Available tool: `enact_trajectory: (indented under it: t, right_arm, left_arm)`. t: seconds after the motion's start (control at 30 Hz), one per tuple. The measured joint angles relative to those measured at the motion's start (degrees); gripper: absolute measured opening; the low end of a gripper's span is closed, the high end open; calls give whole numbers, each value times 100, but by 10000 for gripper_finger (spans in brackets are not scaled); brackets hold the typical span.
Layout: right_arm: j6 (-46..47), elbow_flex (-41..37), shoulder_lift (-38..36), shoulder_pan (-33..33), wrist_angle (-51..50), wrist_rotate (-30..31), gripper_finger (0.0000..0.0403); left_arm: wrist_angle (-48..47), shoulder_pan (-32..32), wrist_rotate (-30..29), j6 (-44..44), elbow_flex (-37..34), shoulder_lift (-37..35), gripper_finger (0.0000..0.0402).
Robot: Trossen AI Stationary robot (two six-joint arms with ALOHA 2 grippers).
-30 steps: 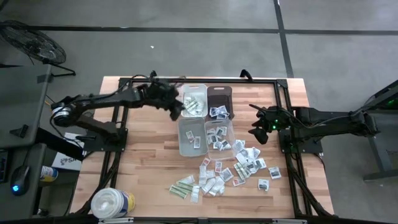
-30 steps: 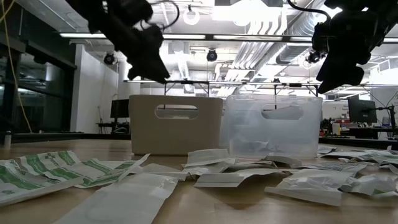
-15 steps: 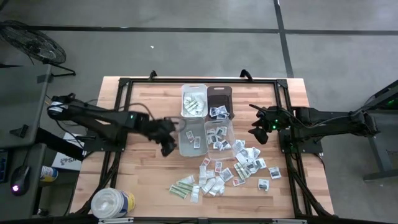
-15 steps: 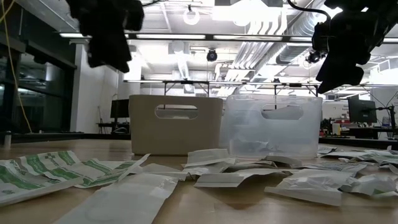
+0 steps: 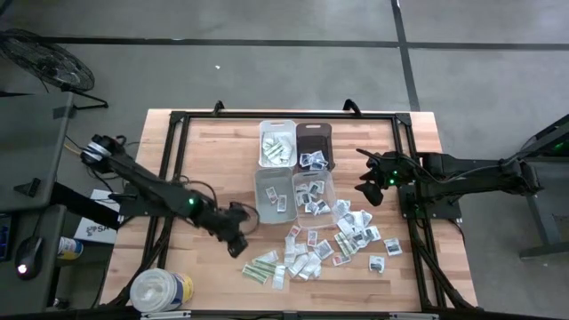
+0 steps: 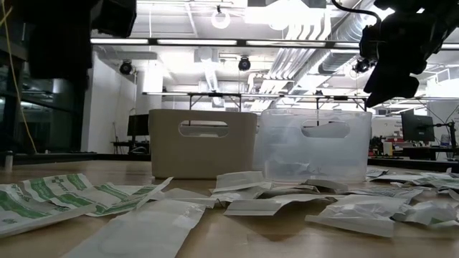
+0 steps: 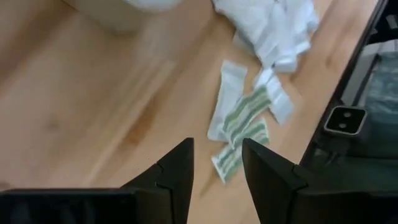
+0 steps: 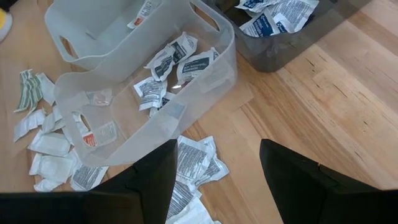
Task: Pick & Place First Aid Supplies
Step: Put the green bandage pack into the white bin
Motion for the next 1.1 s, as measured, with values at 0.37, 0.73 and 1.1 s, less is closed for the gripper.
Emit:
enact_trajectory:
  t: [0.37,0.73,1.1]
  right_arm:
    - [-46,2,-3,0,83,-4,222]
    - [-155,4,-5,-1,95,-92,222]
    - [-240,4,0,0,93,-256,222]
  left_arm:
    - [1832,-243,72,-1367,-4,1212,135]
    - [2274,-243,320,-1999,-7,1845,135]
    - [2355,-243,410,-2153,-2,2030,135]
